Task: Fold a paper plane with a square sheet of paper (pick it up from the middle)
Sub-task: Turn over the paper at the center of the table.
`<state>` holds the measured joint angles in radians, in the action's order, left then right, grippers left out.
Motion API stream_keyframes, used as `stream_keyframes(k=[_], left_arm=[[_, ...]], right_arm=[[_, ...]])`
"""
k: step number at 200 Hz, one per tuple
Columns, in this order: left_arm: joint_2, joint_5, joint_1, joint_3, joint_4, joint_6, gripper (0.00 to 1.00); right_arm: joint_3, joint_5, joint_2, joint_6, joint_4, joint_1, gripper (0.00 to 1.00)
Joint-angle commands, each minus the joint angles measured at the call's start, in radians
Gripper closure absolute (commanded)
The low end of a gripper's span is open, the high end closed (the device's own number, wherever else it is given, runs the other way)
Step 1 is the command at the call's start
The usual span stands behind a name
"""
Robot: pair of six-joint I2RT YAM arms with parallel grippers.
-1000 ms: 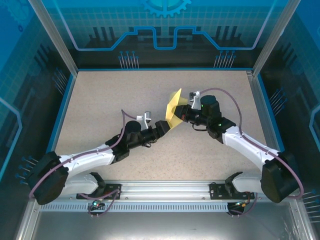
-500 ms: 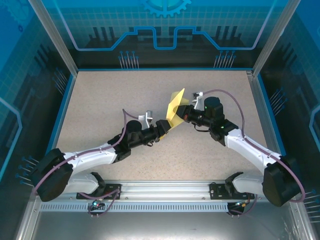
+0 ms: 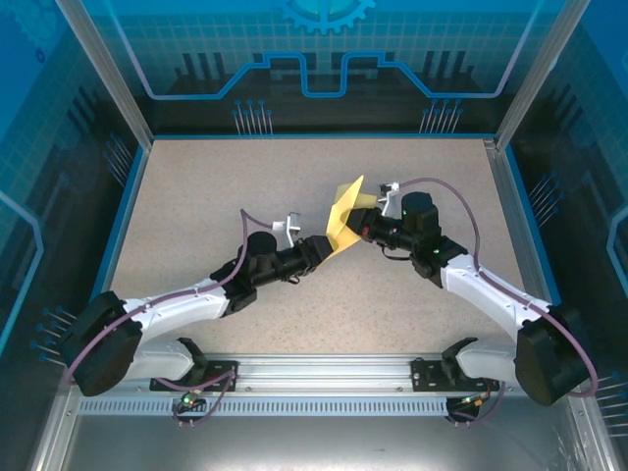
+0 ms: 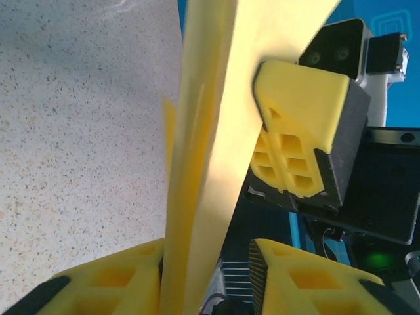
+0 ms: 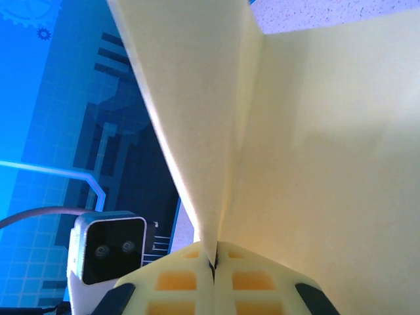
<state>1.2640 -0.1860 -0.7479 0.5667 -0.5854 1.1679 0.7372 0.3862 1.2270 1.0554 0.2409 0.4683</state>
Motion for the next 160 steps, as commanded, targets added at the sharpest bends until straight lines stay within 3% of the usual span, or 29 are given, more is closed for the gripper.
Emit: stream_keyframes(k=[1,100,123,144,160], left_arm=[[-0.024,-0.027,0.008,0.041,0.035,-0.054,0.69],[-0.044,-0.024,0.022,0.059,0.135,-0.124,0.89],[-0.060,-0.021,0.031,0.062,0.167,-0.140,0.91],[-0.080,-0.019,0.046,0.069,0.218,-0.165,0.92],[-0.100,-0.020,0.062,0.084,0.291,-0.200,0.93]], right_arm=[[-0.016,0.022,0.003,0.006,0.024,-0.015,1.00],[-0.015,0.030,0.030,-0.009,0.023,-0.023,1.00],[-0.009,0.017,0.026,-0.029,0.000,-0.023,0.89],[-0.003,-0.002,0.015,-0.058,-0.046,-0.031,0.70],[0.000,-0.015,0.002,-0.081,-0.084,-0.041,0.62]])
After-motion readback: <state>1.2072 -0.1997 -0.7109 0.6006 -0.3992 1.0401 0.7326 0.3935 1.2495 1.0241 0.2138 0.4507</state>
